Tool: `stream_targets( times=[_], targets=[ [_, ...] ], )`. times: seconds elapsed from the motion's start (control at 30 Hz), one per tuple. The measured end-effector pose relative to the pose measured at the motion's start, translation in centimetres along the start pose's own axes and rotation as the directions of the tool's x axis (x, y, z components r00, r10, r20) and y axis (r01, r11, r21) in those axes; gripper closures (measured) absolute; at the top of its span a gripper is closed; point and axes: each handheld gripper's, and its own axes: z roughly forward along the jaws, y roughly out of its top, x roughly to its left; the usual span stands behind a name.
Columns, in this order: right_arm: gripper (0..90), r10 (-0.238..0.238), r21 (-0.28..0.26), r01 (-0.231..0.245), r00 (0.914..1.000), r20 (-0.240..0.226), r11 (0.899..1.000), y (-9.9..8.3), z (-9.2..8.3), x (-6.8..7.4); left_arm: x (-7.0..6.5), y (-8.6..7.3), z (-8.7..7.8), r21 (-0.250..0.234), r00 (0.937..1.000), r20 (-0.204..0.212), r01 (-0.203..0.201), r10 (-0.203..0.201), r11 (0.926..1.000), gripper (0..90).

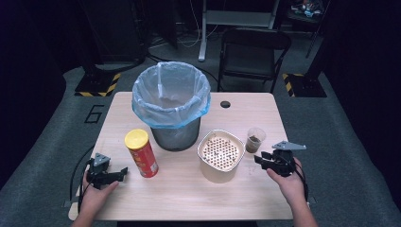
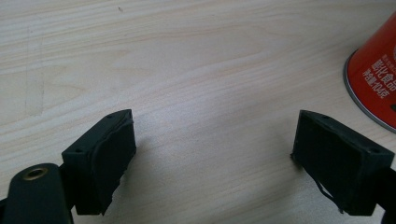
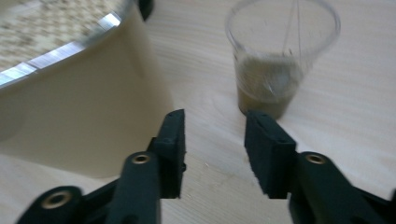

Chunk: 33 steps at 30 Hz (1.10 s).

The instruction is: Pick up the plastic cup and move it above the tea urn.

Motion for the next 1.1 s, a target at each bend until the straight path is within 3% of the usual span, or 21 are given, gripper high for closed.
stream_targets(
  times=[0.1,0.17,0.2,0.27,0.43,0.67,0.87,0.97,1.1],
  targets=[
    [66.4,-0.088,-0.008,0.088,0.9961,0.004,0.996,2.7,-1.6,1.2,0.0,0.0,0.0,0.0,1.0,0.0,0.0,0.0,1.0,12.8],
    [66.1,-0.091,-0.017,0.091,0.9958,-0.007,0.996,3.3,-1.8,1.4,0.0,0.0,0.0,0.007,1.0,0.001,-0.002,0.002,1.0,12.8],
    [64.1,-0.091,-0.041,0.089,0.9949,-0.044,0.995,4.5,-1.9,1.6,0.0,0.0,0.0,0.0,1.0,0.0,0.0,0.0,1.0,12.8],
    [63.8,-0.082,-0.043,0.079,0.9949,-0.059,0.996,4.8,-1.8,1.7,0.0,0.0,0.0,0.002,1.0,0.0,0.003,-0.003,1.0,12.8],
    [62.8,-0.112,-0.041,0.109,0.9887,-0.099,0.993,6.0,-0.4,2.6,0.0,0.0,0.0,0.0,1.0,-0.002,0.002,-0.002,1.0,12.8],
    [68.4,-0.103,-0.004,0.103,0.986,-0.131,0.995,6.2,2.8,2.5,0.0,0.0,0.0,-0.001,1.0,-0.002,0.002,-0.002,1.0,12.8],
    [70.9,-0.129,0.013,0.132,0.9826,-0.133,0.991,5.8,3.0,3.0,-0.1,0.0,-0.1,0.008,1.0,0.008,0.005,-0.006,1.0,12.8],
    [71.4,-0.118,0.007,0.12,0.9819,-0.148,0.993,5.4,2.6,3.0,-0.1,0.0,-0.1,0.008,0.9999,0.008,0.006,-0.006,1.0,12.8],
    [71.2,-0.152,0.005,0.154,0.9754,-0.16,0.988,4.6,1.6,3.6,-0.1,0.0,0.0,0.006,1.0,0.008,0.004,-0.004,1.0,12.8]
  ],
)
